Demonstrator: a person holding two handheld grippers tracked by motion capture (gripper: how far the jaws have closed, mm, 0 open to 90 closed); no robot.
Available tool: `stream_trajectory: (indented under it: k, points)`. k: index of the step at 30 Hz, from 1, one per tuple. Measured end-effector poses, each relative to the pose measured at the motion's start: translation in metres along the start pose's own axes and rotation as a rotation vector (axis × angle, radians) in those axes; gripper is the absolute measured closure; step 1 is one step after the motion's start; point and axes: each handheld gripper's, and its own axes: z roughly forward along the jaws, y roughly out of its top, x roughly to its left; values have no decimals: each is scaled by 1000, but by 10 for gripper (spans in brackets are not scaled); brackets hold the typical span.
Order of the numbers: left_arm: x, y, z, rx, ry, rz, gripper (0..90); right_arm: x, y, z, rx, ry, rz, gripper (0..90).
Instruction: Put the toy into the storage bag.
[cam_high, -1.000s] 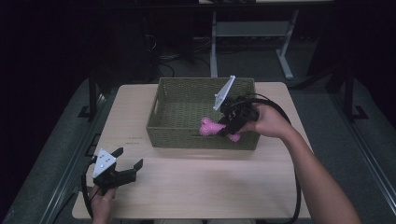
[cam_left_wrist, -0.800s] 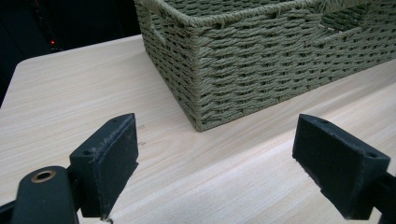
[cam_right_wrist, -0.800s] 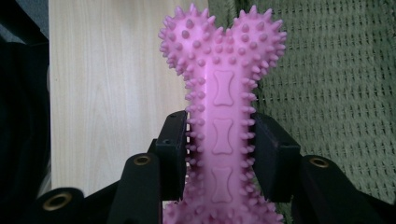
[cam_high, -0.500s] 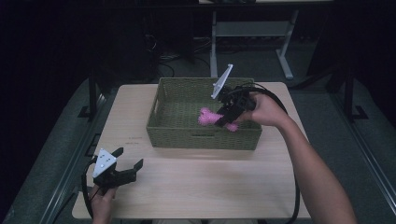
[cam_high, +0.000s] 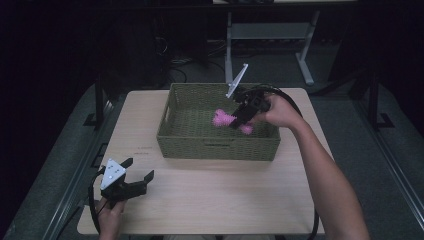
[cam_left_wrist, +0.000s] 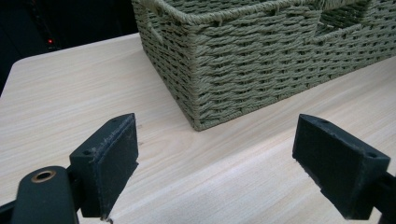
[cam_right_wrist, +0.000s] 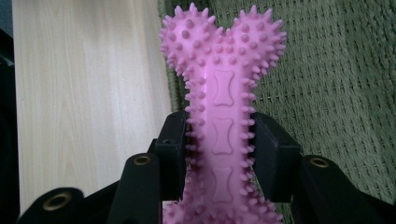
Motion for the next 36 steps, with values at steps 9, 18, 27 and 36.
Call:
stream_trajectory:
  k: [9, 18, 27, 36]
  points:
    - [0, 0, 0, 2, -4, -1, 138, -14, -3, 9, 0, 12, 29, 580]
    - [-1, 0, 1, 8, -8, 8, 139, -23, -7, 14, 6, 14, 53, 580]
    - [-1, 0, 1, 4, -8, 4, 139, -29, -11, 19, 7, 26, 76, 580]
    - [0, 0, 1, 4, -8, 5, 138, -35, -14, 28, 20, 34, 92, 580]
